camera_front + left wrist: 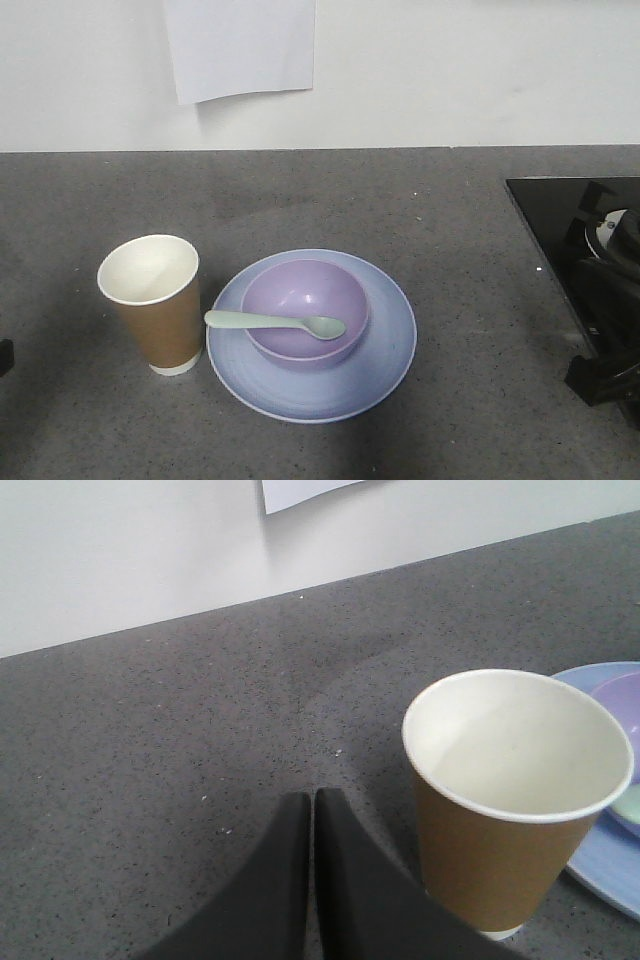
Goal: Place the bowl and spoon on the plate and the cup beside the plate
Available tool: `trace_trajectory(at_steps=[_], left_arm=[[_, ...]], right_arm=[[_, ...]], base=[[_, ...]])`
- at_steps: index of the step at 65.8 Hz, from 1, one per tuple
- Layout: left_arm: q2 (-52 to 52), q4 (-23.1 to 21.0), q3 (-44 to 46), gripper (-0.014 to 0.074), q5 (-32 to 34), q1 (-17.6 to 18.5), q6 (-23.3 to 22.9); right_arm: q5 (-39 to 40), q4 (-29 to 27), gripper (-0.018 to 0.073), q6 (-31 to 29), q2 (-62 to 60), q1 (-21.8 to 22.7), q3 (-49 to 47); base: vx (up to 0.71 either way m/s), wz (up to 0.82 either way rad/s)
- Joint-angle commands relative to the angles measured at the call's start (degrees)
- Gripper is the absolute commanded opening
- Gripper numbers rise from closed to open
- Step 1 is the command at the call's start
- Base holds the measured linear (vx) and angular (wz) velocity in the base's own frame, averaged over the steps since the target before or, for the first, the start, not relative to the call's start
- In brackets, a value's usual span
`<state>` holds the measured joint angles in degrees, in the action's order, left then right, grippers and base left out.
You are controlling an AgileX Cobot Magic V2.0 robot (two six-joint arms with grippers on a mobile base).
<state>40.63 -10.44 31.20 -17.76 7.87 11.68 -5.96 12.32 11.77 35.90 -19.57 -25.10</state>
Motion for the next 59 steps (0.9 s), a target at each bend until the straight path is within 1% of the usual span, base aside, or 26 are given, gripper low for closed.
trace_trajectory(at_steps=[1, 23, 30, 33, 36, 40, 50, 56, 59], left_arm=[[-0.15, -0.8, 1.55, -0.0007, 3.78, 0.07, -0.6], [-0.2, -0.75, 1.55, -0.0007, 3.74, 0.07, -0.49], [-1.14, -1.39, 0.91, -0.0007, 3.9, 0.13, -1.58], [-2.06, -1.39, -0.65, -0.0007, 5.41, 0.13, -2.12], [-3.28, -1.46, -3.47, -0.0007, 7.85, 0.13, -2.13], [-5.13, -2.85, -8.01, -0.0007, 13.38, 0.13, -2.13], [-11.53, -9.79, -23.22, -0.0007, 29.41, 0.13, -2.13], [-15.18, -12.49, -30.68, -0.0007, 36.17, 0.13, -2.13], [-17.3, -12.86, -33.4, -0.0007, 38.94, 0.13, -2.13]], right_arm=[[3.99, 0.25, -0.0002, -0.21, 0.4, 0.34, -1.62], [3.99, 0.25, -0.0002, -0.21, 0.4, 0.34, -1.62], [3.99, 0.25, -0.0002, -0.21, 0.4, 0.34, -1.62], [3.99, 0.25, -0.0002, -0.21, 0.4, 0.34, -1.62], [3.99, 0.25, -0.0002, -0.21, 0.4, 0.34, -1.62], [3.99, 0.25, -0.0002, -0.21, 0.4, 0.34, -1.62], [3.93, 0.25, -0.0002, -0.21, 0.4, 0.34, -1.62], [3.93, 0.25, -0.0002, -0.21, 0.4, 0.34, -1.62], [3.93, 0.25, -0.0002, -0.21, 0.4, 0.34, -1.62]], base=[[0.0, 0.0], [0.0, 0.0], [0.0, 0.0], [0.0, 0.0], [0.0, 0.0], [0.0, 0.0], [0.0, 0.0], [0.0, 0.0], [0.0, 0.0]])
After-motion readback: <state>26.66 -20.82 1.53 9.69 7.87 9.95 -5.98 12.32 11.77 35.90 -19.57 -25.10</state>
